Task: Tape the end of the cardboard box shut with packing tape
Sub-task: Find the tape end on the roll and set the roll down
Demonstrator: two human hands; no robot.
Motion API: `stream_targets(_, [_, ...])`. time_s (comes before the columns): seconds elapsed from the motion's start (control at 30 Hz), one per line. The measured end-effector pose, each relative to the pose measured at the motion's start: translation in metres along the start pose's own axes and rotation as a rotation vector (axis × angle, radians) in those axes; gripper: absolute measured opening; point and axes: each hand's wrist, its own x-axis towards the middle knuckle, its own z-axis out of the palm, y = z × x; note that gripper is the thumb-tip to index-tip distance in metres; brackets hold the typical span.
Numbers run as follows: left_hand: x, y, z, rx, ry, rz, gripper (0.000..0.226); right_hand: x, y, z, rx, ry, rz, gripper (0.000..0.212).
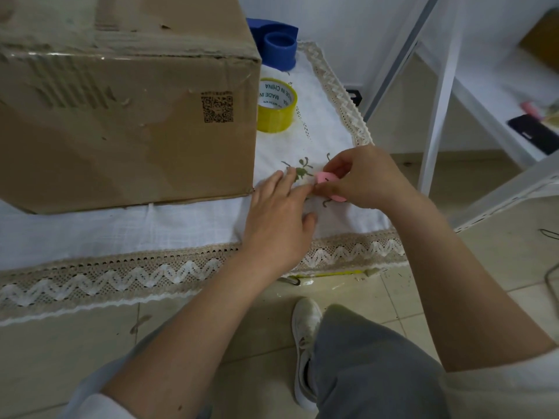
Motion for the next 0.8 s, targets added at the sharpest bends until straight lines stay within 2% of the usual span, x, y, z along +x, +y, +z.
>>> stream_targets(0.07, [0.000,-0.001,0.000,-0.010,0.002,-0.006,0.051,0.001,0.002,0.000,0.085,-0.006,0.013,0.038])
stream_targets(0.27, [0.003,0.003,-0.004,-0.151,0.046,0.009,0.056,0.007,0.002,-0.002,0.494,0.055,0.045,0.022])
stream_targets(0.4, [0.007,0.003,-0.004,-0.211,0.079,-0.021,0.055,0.025,0.002,-0.006,0.740,0.138,0.103,0.032])
stream_targets(0.53, [0.012,0.002,-0.005,-0.215,0.091,-0.035,0.056,0.051,0.000,-0.005,0.818,0.133,0.174,0.040])
stream_targets(0.67, [0.017,0.002,-0.004,-0.150,0.087,-0.027,0.057,0.082,-0.011,-0.007,0.840,0.137,0.216,0.039])
stream_targets(0.8, [0.022,-0.001,-0.005,-0.124,0.062,-0.033,0.057,0.117,-0.021,-0.004,0.744,0.254,0.211,0.023])
